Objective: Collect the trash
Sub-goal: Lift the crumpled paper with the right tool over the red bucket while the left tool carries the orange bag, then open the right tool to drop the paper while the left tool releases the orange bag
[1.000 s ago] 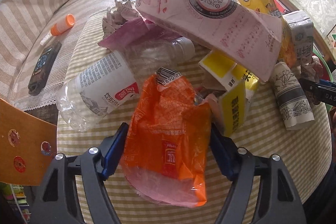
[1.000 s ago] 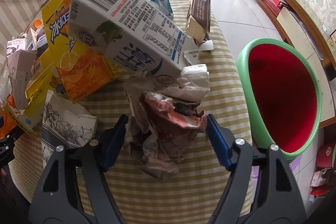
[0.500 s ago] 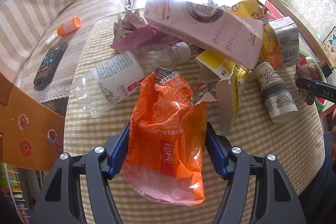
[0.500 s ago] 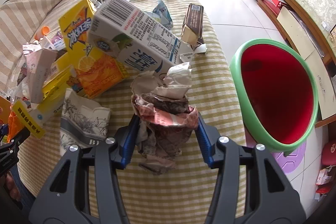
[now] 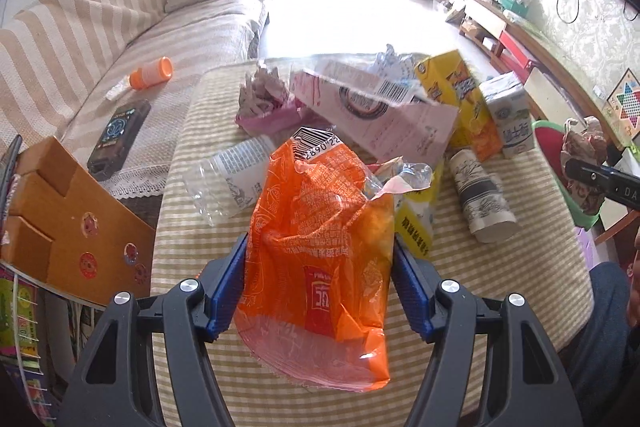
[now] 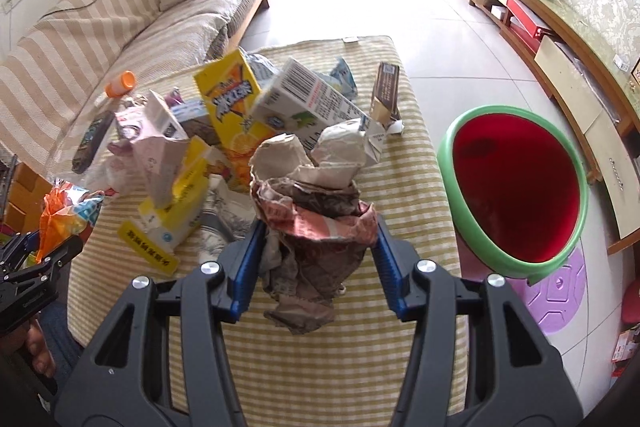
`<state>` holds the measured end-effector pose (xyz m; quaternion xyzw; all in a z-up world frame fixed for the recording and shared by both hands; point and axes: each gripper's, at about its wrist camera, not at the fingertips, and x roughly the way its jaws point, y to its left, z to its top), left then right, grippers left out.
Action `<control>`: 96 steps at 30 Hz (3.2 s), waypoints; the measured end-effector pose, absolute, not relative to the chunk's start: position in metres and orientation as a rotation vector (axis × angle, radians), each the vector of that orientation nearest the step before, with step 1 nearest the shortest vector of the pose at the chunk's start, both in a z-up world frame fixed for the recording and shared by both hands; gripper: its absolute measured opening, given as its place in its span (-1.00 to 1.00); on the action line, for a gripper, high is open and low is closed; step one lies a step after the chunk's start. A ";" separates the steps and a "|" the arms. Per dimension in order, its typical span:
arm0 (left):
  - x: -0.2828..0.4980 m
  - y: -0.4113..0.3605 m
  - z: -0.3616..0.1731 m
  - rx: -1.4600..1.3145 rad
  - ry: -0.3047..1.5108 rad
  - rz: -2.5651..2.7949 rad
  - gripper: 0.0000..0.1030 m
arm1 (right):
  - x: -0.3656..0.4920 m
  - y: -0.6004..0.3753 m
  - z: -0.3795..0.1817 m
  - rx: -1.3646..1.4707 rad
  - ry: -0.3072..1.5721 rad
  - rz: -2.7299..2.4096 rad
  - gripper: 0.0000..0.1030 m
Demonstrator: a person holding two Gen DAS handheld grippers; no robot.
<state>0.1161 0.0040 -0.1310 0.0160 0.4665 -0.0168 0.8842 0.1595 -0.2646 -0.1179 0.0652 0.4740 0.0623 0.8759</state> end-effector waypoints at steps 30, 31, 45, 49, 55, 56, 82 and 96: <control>0.161 -0.126 -0.043 0.117 0.768 -0.213 0.25 | 0.170 -0.352 -0.050 0.211 0.826 0.093 -0.02; 0.165 -0.133 -0.043 0.116 0.769 -0.227 0.25 | 0.170 -0.359 -0.050 0.218 0.824 0.083 -0.02; 0.205 -0.259 -0.049 0.139 0.783 -0.454 0.25 | 0.177 -0.461 -0.061 0.296 0.821 -0.072 -0.02; 0.211 -0.292 -0.055 0.139 0.797 -0.517 0.25 | 0.183 -0.481 -0.062 0.320 0.817 -0.101 -0.02; 0.218 -0.329 -0.070 0.150 0.821 -0.574 0.25 | 0.187 -0.503 -0.068 0.342 0.815 -0.129 -0.02; 0.220 -0.333 -0.073 0.152 0.826 -0.577 0.25 | 0.188 -0.506 -0.069 0.346 0.816 -0.133 -0.02; 0.234 -0.370 -0.113 0.104 0.901 -0.700 0.67 | 0.209 -0.526 -0.076 0.404 0.815 -0.126 0.12; 0.233 -0.355 -0.107 0.084 0.912 -0.686 0.84 | 0.203 -0.526 -0.059 0.428 0.762 -0.137 0.91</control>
